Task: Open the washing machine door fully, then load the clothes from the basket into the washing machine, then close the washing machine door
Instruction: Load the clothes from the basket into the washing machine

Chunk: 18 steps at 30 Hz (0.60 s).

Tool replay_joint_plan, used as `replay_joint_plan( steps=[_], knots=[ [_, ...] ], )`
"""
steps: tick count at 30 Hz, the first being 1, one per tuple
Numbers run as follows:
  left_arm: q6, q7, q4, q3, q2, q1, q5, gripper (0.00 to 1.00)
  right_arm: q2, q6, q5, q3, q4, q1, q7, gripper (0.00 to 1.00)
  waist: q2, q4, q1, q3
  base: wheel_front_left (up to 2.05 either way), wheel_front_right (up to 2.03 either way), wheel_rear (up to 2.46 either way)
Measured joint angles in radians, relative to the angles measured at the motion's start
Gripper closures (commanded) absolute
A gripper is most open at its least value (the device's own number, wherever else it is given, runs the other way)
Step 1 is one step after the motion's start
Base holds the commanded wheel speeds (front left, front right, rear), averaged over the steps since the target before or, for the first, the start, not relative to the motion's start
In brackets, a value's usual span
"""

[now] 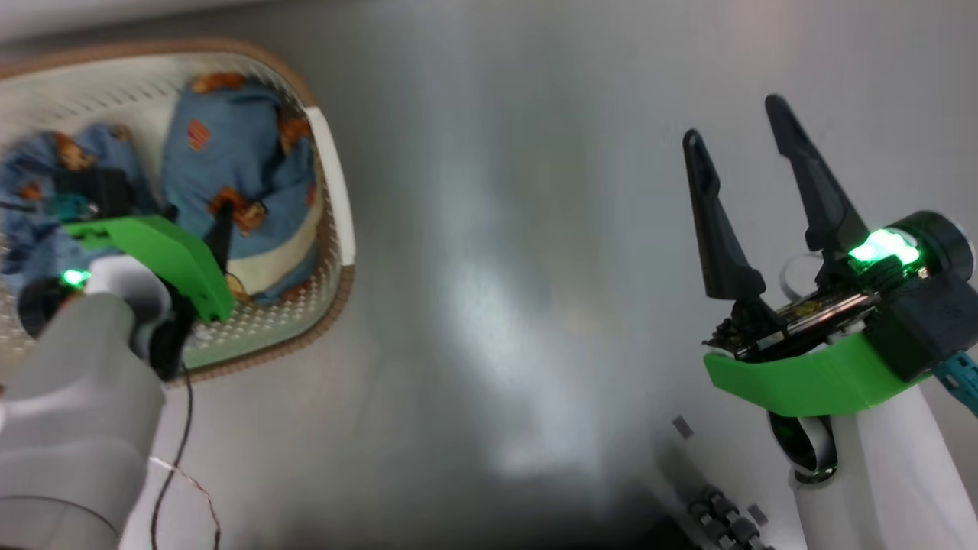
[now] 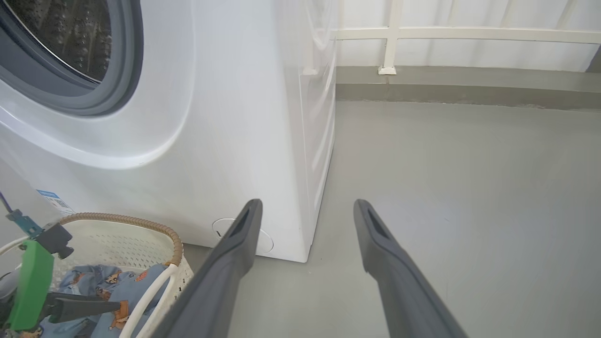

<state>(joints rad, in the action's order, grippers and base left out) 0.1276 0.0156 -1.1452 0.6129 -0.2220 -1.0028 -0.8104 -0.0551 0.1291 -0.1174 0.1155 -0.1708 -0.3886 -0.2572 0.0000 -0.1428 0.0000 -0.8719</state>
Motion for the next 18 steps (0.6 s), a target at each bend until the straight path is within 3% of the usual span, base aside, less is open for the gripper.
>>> replay_joint_plan(
  steps=[9, 10, 13, 14, 18],
  knots=[
    [0.000, -0.010, -0.068, 0.008, -0.033, -0.065, -0.030, 0.00, 0.000, 0.000, -0.009, -0.004, -0.031, -0.004, 0.000, 0.00, 0.0000, -0.038, 0.0000, -0.098, 0.00, 0.00, 0.00],
    [0.000, -0.016, -0.076, 0.007, -0.032, -0.068, -0.033, 0.11, 0.000, 0.000, -0.009, -0.005, -0.033, -0.004, 0.000, 0.00, 0.0000, -0.043, 0.0000, -0.105, 0.00, 0.00, 0.00],
    [0.000, -0.026, -0.088, 0.006, -0.029, -0.074, -0.044, 0.92, 0.000, 0.000, -0.014, -0.007, -0.036, -0.004, 0.000, 0.00, 0.0000, -0.053, 0.0000, -0.117, 0.00, 0.00, 0.00],
    [0.000, -0.026, -0.089, 0.005, -0.029, -0.074, -0.050, 1.00, 0.000, 0.000, -0.016, -0.008, -0.037, -0.004, 0.000, 0.00, 0.0000, -0.056, 0.0000, -0.121, 0.00, 0.00, 0.00],
    [0.000, -0.036, -0.094, 0.002, -0.021, -0.074, -0.070, 1.00, 0.001, 0.000, -0.016, -0.012, -0.037, -0.004, 0.000, 0.00, 0.0000, -0.055, 0.0000, -0.123, 0.00, 0.00, 0.00]
  ],
)
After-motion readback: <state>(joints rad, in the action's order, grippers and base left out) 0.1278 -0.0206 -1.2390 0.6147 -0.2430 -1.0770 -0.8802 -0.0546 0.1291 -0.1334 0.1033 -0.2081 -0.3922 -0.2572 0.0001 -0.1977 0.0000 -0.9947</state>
